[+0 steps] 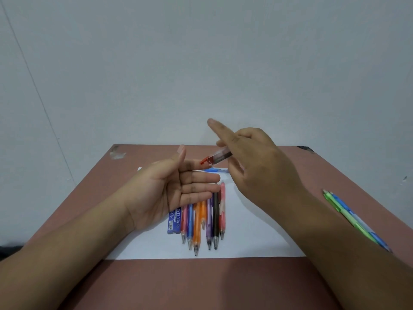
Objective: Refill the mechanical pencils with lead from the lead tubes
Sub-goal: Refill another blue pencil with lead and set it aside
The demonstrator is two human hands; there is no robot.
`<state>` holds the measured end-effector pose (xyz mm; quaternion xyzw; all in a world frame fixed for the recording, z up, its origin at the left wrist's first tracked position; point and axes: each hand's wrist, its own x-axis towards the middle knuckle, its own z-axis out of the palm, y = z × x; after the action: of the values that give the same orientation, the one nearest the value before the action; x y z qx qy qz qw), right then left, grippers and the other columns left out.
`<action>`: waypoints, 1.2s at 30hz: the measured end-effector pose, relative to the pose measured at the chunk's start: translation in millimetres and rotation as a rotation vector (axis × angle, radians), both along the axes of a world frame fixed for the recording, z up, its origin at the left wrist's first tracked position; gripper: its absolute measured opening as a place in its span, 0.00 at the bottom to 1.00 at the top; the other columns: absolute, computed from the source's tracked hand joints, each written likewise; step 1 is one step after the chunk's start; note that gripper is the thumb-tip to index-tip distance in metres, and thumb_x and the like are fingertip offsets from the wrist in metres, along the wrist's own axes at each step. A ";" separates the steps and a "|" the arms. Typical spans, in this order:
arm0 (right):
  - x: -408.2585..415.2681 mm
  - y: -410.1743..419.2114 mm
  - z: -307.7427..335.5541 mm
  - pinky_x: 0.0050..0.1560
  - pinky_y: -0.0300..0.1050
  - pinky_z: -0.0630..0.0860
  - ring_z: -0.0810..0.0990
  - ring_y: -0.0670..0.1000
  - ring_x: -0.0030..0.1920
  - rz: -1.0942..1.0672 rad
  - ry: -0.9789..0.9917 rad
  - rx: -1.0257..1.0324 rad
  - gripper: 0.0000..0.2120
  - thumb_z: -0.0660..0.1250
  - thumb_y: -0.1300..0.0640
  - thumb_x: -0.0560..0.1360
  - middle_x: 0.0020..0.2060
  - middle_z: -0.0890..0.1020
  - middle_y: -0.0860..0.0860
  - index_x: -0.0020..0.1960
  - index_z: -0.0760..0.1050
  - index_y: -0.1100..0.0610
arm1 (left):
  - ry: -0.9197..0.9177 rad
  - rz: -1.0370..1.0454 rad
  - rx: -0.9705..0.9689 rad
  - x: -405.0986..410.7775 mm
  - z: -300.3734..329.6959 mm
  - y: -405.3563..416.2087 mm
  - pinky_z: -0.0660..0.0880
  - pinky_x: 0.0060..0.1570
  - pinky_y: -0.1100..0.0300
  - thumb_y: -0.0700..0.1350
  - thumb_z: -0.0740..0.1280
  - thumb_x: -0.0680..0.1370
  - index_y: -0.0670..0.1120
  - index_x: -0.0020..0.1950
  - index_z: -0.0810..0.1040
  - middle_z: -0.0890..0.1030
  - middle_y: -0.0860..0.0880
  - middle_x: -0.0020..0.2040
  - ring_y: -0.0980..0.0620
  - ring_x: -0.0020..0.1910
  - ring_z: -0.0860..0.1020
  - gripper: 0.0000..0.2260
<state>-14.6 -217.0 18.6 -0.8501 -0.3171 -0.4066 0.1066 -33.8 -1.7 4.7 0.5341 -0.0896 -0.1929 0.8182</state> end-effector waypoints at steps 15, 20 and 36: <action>0.3 1.2 -0.4 0.41 0.45 0.82 0.76 0.48 0.49 -0.022 0.071 0.019 0.46 0.67 0.61 0.79 0.54 0.79 0.47 0.80 0.40 0.36 | 0.021 -0.034 0.012 -0.1 2.1 0.9 0.77 0.63 0.47 0.63 0.57 0.77 0.36 0.68 0.74 0.80 0.33 0.62 0.36 0.62 0.80 0.34; -0.7 1.5 -1.0 0.40 0.45 0.83 0.77 0.48 0.48 -0.022 0.074 0.036 0.47 0.67 0.61 0.78 0.54 0.79 0.48 0.81 0.39 0.37 | 0.024 -0.035 0.012 -0.3 2.4 1.0 0.76 0.63 0.47 0.63 0.57 0.77 0.36 0.68 0.74 0.80 0.33 0.62 0.36 0.63 0.80 0.34; 3.3 -1.4 -2.1 0.43 0.47 0.81 0.76 0.49 0.53 0.002 0.031 0.012 0.36 0.63 0.63 0.78 0.53 0.81 0.47 0.81 0.56 0.40 | 0.019 -0.037 0.020 -0.9 2.7 0.8 0.77 0.62 0.48 0.64 0.57 0.77 0.36 0.68 0.74 0.81 0.33 0.62 0.37 0.62 0.80 0.34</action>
<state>-11.2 -218.5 16.6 -0.8553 -0.3141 -0.3951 0.1169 -34.7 -0.9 7.4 0.5388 -0.0898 -0.2138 0.8099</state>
